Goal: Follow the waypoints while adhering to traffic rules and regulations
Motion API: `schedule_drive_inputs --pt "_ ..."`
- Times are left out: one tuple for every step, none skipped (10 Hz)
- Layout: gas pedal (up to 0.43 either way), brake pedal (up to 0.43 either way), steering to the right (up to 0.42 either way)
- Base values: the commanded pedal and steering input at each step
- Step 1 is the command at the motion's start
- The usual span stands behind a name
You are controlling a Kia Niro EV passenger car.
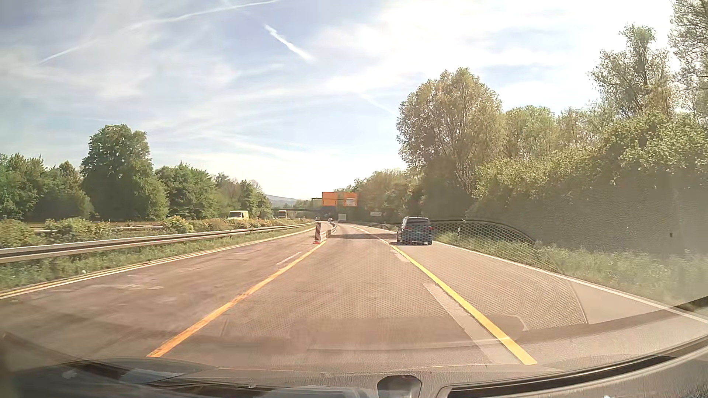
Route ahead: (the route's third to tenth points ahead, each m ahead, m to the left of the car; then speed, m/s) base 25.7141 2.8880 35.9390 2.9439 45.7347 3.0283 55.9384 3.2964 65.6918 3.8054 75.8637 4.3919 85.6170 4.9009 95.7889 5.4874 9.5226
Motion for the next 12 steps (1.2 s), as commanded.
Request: schedule_drive_inputs --pt "0.130 0.000 -0.004" --pt "0.130 0.000 -0.004" --pt "0.138 0.000 -0.004" --pt "0.150 0.000 -0.004" --pt "0.150 0.000 -0.004" --pt "0.150 0.000 -0.004" --pt "0.150 0.000 -0.004" --pt "0.150 0.000 -0.004" --pt "0.150 0.000 -0.004" --pt "0.150 0.000 -0.004" --pt "0.150 0.000 -0.004" --pt "0.150 0.000 -0.004"
